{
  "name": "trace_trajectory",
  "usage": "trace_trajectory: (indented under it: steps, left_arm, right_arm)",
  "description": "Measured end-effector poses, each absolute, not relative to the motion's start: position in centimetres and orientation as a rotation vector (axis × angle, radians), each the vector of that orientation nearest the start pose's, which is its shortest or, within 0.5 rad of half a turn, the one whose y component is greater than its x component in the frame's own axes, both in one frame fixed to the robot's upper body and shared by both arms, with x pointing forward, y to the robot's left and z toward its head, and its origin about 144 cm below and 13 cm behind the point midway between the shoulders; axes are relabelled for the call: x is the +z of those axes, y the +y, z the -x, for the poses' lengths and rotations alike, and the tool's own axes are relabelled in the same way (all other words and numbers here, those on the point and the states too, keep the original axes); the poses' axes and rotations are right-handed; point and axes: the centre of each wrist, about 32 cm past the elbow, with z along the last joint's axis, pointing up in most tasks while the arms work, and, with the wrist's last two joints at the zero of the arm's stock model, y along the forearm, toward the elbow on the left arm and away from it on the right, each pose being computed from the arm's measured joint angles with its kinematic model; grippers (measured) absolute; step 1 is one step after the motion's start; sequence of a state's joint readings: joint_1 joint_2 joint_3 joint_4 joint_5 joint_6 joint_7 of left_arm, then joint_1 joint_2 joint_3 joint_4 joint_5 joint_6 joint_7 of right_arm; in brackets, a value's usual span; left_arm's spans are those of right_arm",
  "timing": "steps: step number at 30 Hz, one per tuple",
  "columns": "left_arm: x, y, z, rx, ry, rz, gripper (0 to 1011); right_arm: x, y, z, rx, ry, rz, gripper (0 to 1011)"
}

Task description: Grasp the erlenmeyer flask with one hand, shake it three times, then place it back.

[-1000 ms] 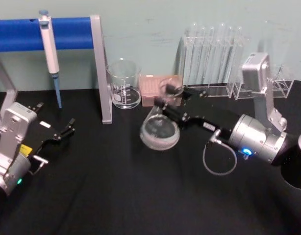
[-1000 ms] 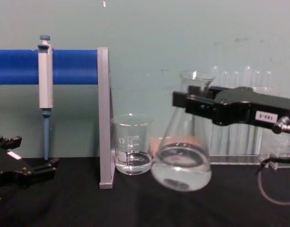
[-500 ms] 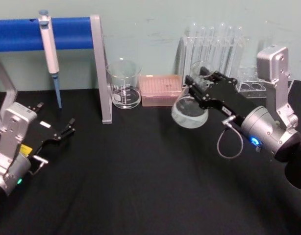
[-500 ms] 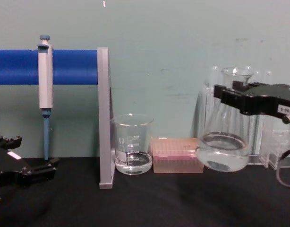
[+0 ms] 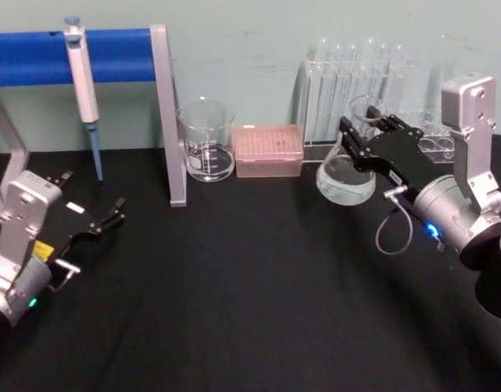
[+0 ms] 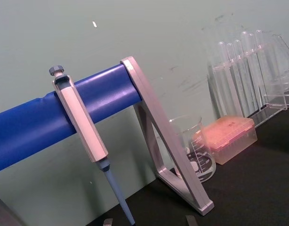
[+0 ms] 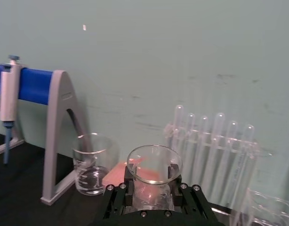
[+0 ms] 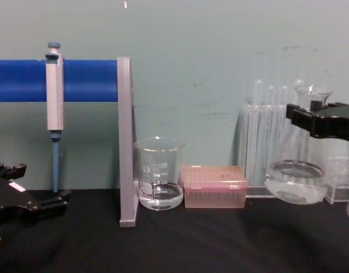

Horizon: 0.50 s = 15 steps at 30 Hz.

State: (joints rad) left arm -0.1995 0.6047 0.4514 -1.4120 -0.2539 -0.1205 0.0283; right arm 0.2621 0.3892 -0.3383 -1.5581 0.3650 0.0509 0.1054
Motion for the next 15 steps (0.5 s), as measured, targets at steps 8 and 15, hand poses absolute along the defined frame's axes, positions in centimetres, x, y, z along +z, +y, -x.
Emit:
trace_trajectory:
  steps: [8, 15]
  left_arm:
    - [113.98, 30.97, -48.86, 1.248, -0.285, -0.304, 1001]
    - [113.98, 30.97, -48.86, 1.248, -0.285, -0.305, 1001]
  right_arm:
    - [120.99, -24.07, -51.47, -1.224, -0.102, 0.014, 450]
    - [120.96, -24.02, -51.49, -1.225, -0.100, 0.018, 450]
